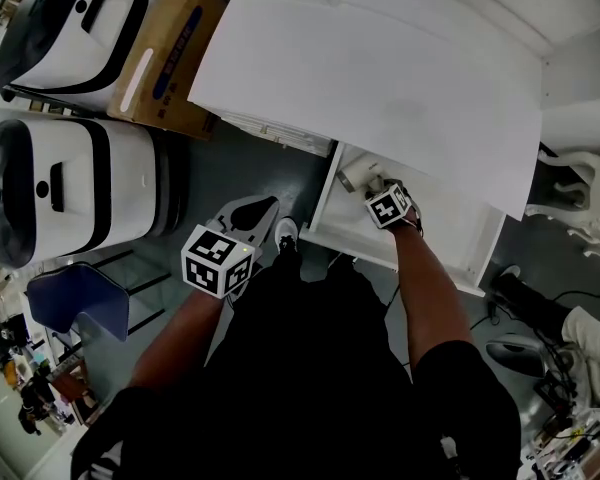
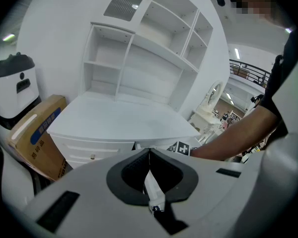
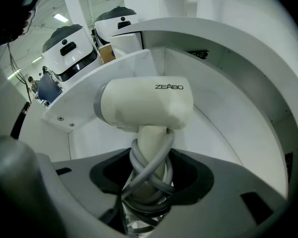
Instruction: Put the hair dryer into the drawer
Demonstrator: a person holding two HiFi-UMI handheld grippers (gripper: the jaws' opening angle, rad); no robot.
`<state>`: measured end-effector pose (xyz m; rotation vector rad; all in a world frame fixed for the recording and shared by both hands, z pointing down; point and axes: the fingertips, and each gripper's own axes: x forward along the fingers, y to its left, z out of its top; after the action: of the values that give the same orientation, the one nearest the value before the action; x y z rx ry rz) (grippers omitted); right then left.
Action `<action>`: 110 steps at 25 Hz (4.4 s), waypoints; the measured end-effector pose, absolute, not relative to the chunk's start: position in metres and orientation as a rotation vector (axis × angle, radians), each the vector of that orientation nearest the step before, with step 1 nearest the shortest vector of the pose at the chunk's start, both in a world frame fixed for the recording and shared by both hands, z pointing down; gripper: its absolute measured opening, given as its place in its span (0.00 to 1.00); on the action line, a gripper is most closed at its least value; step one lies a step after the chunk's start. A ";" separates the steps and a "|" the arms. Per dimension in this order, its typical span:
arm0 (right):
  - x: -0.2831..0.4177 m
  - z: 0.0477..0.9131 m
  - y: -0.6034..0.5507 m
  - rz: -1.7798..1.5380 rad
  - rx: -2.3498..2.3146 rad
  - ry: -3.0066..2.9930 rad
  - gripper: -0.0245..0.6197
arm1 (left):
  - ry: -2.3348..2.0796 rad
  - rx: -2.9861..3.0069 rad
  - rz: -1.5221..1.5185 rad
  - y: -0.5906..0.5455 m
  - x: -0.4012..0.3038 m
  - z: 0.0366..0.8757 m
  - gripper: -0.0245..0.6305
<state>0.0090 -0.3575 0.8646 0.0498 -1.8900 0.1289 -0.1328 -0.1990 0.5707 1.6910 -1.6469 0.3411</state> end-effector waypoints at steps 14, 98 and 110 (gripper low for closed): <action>0.017 0.841 -0.362 0.098 0.140 -1.893 0.42 | -1.664 1.755 0.284 -0.197 -0.127 0.552 0.05; 0.088 0.461 -0.245 0.792 0.661 -2.806 0.08 | -1.496 2.243 0.242 -0.192 -0.023 0.453 0.05; 0.105 0.465 -0.232 0.774 0.647 -2.807 0.08 | -1.483 2.208 0.179 -0.186 -0.008 0.450 0.05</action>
<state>0.1050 -0.2320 0.4649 0.6466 -2.8072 0.7739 -0.0082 -0.1858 0.4502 2.2076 -1.4827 0.1790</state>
